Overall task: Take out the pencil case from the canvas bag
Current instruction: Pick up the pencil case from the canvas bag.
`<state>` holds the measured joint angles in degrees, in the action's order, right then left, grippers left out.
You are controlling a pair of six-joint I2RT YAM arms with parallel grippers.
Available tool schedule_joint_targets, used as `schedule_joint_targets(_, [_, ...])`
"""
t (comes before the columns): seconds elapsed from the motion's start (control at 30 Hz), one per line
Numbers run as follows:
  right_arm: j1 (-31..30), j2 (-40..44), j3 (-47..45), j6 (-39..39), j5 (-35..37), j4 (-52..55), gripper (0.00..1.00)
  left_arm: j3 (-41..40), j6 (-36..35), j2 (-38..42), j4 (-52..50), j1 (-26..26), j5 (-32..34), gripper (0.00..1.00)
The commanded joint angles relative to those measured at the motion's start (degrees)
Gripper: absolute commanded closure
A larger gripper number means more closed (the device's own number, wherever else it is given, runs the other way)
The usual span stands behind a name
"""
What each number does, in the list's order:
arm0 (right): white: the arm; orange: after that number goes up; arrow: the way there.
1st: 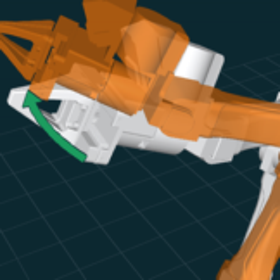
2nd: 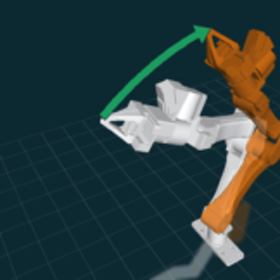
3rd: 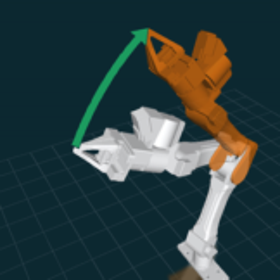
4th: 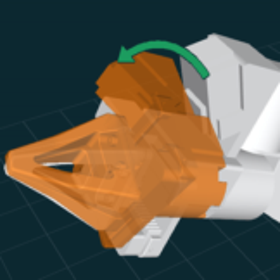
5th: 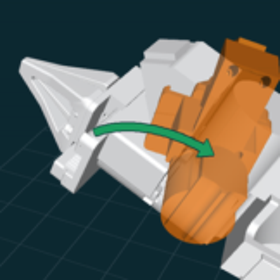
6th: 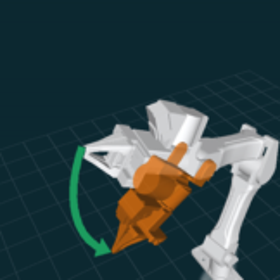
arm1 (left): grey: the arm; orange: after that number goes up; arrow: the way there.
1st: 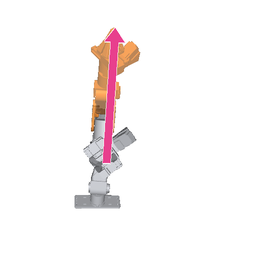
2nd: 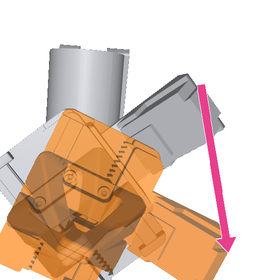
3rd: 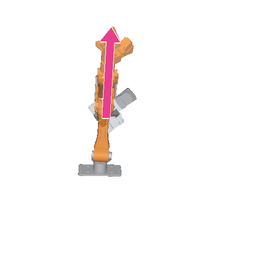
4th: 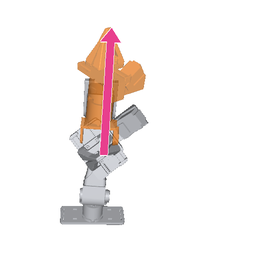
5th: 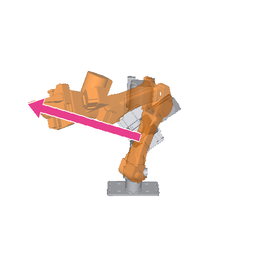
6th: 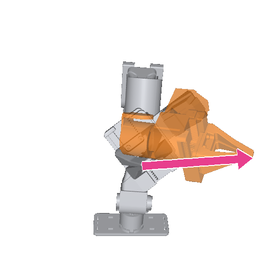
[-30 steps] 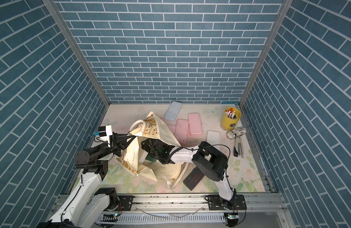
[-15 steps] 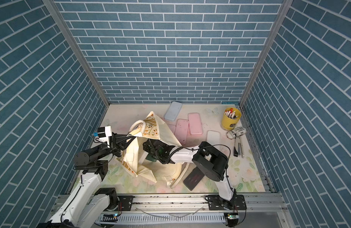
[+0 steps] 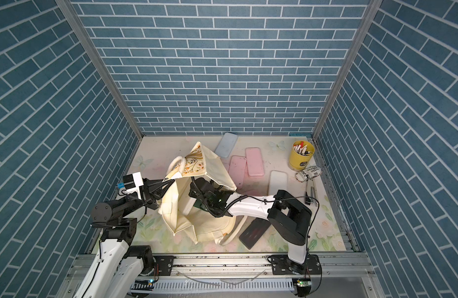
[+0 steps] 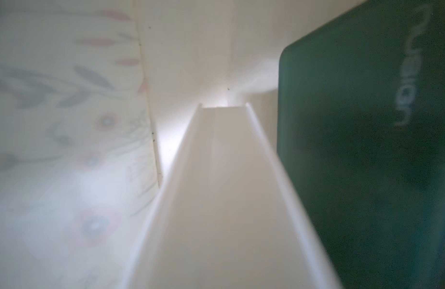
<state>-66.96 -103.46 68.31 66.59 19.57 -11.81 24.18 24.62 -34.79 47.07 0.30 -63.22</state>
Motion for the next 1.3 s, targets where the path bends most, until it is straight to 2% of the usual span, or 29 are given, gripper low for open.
schedule_joint_targets(0.0, [-0.5, 4.0, -1.8, -4.1, 6.1, -0.8, 0.79, 2.0, -2.0, -0.1, -0.2, 0.1, 1.7, 1.00])
schedule_joint_targets(0.47, [-3.5, 10.1, -3.9, -14.1, 10.3, -6.0, 0.80, 5.1, -11.8, 2.2, -19.9, 0.1, 9.1, 1.00])
schedule_joint_targets(0.67, [-3.7, 13.9, -8.8, -20.3, 7.0, -16.8, 0.82, 5.9, -12.7, 2.0, -23.0, 0.1, 10.7, 1.00])
schedule_joint_targets(0.77, [-3.7, 16.5, -10.1, -23.0, 6.7, -17.6, 0.83, 6.4, -13.5, 1.9, -24.7, 0.1, 11.5, 1.00])
schedule_joint_targets(1.0, [-3.7, 26.5, -15.2, -32.4, 7.2, -18.7, 0.84, 7.2, -15.4, 2.1, -28.4, 0.1, 13.6, 1.00])
schedule_joint_targets(1.27, [-3.7, 38.6, -21.3, -42.2, 12.3, -19.0, 0.87, 8.1, -17.3, 2.1, -32.2, 0.1, 16.1, 1.00])
